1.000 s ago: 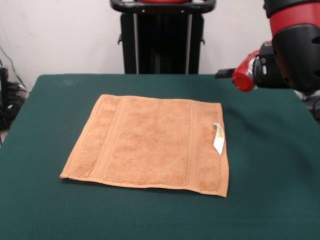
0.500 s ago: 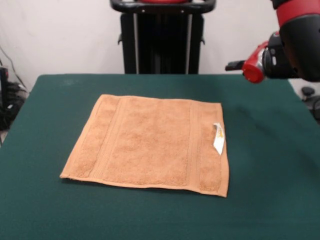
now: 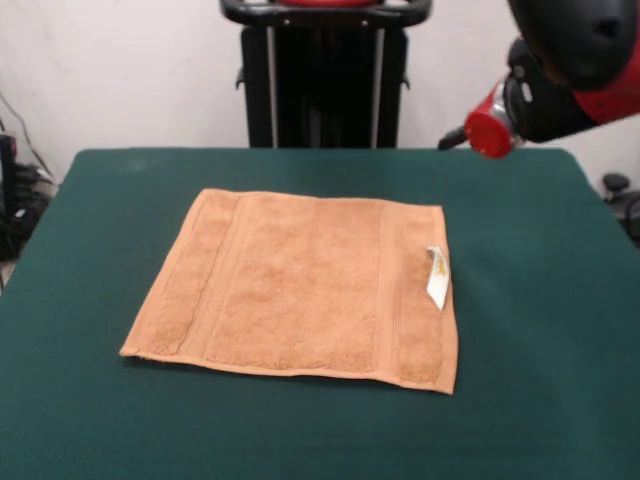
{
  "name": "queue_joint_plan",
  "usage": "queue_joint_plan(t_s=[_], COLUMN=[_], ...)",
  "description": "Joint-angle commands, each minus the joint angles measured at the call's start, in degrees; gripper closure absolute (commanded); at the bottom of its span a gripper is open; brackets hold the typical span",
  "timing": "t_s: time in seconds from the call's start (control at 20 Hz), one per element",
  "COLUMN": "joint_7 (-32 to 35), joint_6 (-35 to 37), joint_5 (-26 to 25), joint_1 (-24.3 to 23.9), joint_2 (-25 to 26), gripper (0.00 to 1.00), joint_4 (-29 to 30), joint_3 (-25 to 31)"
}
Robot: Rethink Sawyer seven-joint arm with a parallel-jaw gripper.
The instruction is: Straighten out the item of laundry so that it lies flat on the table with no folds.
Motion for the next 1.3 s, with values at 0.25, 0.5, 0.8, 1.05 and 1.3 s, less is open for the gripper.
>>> queue_joint_plan(t_s=[0.25, 0.5, 0.8, 1.05, 1.3], joint_7=[1.0, 7.1, 12.4, 19.1, 21.0], joint_6=[-17.5, -20.7, -24.5, -28.9, -30.3], joint_5=[0.5, 0.6, 0.8, 1.1, 2.0], joint_1=[-9.9, -12.7, -14.8, -15.7, -16.5], joint_2=[-9.2, -5.4, 2.7, 7.1, 11.3], gripper=[1.0, 1.0, 1.0, 1.0, 1.0], joint_4=[-3.4, -11.2, -21.9, -28.1, -33.6], joint_3=[3.8, 3.7, 4.3, 3.1, 3.3])
